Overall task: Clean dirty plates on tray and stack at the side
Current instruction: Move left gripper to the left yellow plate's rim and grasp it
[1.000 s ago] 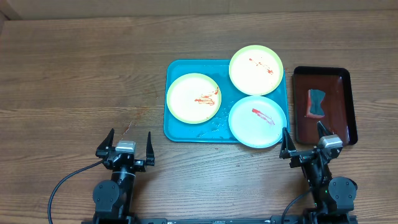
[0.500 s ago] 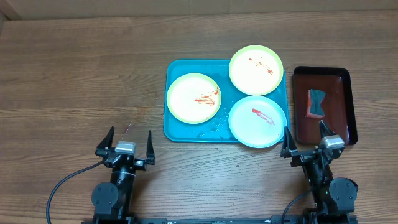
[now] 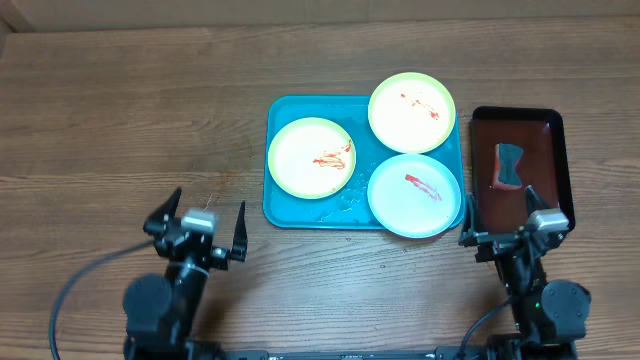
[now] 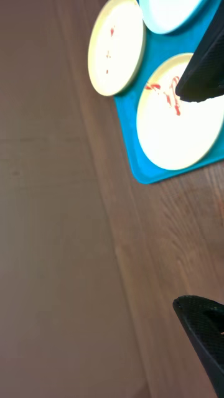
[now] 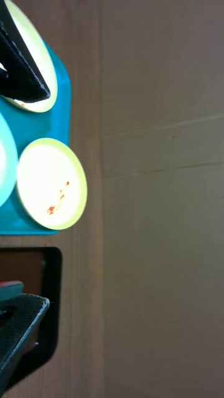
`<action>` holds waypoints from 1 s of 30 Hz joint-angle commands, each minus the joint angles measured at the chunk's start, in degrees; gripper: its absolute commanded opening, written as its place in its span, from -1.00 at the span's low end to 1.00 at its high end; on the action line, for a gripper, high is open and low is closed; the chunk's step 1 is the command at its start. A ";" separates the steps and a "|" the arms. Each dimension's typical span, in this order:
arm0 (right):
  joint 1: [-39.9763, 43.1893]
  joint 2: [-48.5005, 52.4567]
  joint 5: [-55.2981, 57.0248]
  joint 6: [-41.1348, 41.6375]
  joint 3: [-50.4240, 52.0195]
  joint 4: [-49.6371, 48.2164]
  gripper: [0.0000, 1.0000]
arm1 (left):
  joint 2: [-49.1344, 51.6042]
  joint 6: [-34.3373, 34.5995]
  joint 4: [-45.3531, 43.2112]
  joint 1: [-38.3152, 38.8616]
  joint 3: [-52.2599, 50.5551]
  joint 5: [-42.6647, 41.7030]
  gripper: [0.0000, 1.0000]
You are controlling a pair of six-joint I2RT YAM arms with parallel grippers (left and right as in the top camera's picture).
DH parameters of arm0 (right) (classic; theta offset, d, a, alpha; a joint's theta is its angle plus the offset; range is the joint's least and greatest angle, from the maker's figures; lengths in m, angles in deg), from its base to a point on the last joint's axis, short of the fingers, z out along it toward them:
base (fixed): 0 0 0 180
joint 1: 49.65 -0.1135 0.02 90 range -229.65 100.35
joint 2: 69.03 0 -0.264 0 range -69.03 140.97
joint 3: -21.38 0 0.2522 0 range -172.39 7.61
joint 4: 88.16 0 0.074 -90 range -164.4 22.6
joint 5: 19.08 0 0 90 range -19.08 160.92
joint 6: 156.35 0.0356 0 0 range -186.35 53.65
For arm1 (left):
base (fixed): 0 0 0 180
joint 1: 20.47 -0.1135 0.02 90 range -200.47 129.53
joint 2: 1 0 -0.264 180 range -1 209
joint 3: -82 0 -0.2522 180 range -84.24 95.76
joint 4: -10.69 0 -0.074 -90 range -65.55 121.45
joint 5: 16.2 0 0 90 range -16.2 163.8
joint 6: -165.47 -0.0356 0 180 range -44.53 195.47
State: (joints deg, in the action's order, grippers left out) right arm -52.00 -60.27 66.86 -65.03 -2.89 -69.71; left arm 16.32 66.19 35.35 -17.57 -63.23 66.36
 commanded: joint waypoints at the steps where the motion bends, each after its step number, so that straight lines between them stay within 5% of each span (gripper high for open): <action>1: -0.15 6.01 0.59 0.42 -7.39 1.88 1.00 | 10.14 -2.73 1.03 -0.26 9.16 -6.32 1.00; 18: -0.15 45.48 -2.38 1.97 -54.05 38.58 1.00 | 61.07 -0.55 47.50 -0.02 68.32 -10.69 0.99; 24: -0.15 56.54 -5.22 2.12 -65.68 47.21 1.00 | 68.24 -0.20 50.75 0.48 72.13 -12.13 0.99; 30: -0.17 60.54 -11.63 3.85 -65.75 47.74 1.00 | 72.81 9.55 53.66 0.50 72.13 -15.28 0.98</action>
State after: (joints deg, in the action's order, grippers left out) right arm -52.00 -0.60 58.97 -62.12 -67.10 -21.86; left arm 87.71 70.58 88.61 -17.47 7.44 53.90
